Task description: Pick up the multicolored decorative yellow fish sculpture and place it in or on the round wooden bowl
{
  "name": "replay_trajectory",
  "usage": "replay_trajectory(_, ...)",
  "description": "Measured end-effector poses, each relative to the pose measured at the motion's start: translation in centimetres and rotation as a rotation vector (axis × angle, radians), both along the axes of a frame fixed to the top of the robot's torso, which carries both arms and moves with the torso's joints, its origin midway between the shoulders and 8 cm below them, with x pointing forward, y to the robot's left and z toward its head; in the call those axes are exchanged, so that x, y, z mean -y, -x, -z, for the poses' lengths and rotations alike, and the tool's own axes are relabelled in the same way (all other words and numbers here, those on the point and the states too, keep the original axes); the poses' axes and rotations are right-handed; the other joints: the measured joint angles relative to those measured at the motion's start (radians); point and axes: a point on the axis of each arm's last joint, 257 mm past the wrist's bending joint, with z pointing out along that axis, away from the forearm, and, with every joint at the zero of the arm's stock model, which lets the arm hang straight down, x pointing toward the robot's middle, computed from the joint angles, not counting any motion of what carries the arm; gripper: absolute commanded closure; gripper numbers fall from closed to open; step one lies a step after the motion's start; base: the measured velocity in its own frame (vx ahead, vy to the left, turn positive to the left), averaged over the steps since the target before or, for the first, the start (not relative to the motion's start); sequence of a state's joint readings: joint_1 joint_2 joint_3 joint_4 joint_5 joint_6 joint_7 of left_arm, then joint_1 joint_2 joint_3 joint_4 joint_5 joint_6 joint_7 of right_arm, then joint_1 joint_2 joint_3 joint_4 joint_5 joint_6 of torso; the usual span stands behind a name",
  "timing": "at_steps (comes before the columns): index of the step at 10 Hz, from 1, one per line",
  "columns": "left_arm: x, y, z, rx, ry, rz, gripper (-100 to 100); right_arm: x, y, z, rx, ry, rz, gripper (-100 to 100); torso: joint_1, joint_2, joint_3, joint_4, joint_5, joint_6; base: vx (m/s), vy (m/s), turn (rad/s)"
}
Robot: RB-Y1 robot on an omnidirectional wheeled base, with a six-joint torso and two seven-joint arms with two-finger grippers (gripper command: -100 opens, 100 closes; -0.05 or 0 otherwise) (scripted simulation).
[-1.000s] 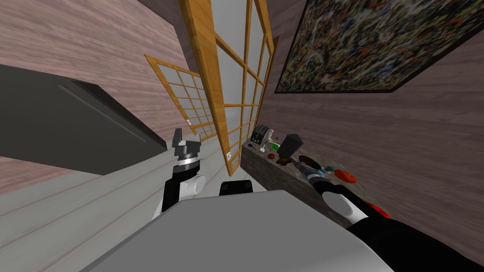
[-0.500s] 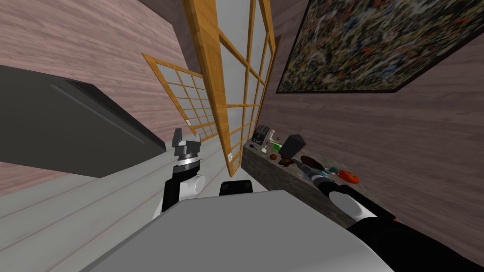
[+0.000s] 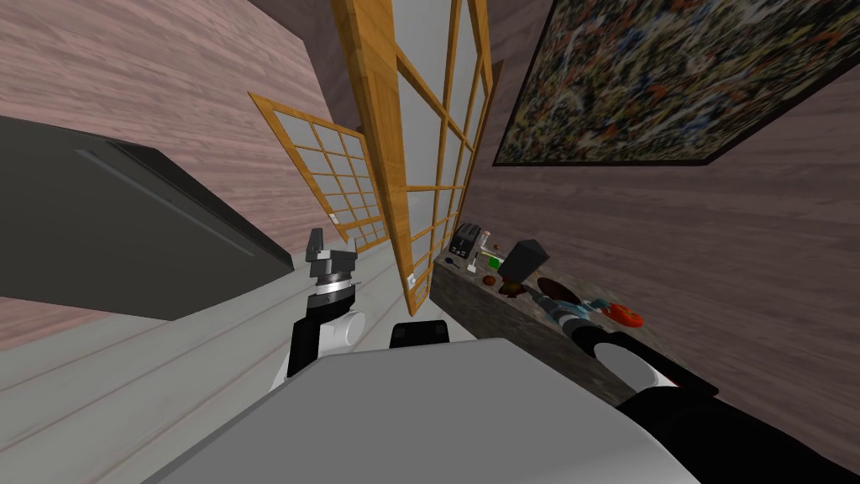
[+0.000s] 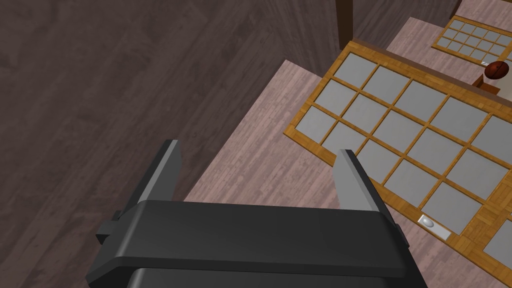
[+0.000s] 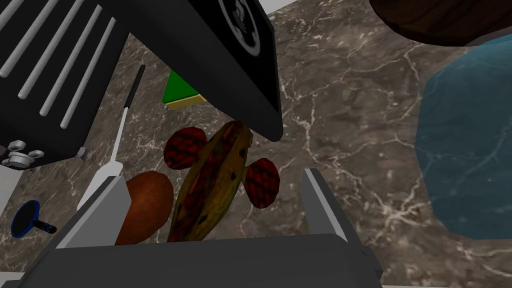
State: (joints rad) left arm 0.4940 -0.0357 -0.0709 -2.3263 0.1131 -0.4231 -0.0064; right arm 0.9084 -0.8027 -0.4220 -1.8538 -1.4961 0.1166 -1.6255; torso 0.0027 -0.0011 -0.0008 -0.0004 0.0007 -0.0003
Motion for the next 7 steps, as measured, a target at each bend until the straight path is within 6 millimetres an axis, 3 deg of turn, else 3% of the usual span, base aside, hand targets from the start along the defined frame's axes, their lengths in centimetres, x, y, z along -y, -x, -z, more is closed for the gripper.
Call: replay_trajectory(7, 0.0, 0.0, 0.0, 0.0, 0.0, 0.0, 0, 1.4, -0.1, -0.1, -0.006, -0.074, 0.035, -100, -0.002, 0.001, 0.0, 0.0, 0.0, 0.0, 0.012, 0.026, -0.01)
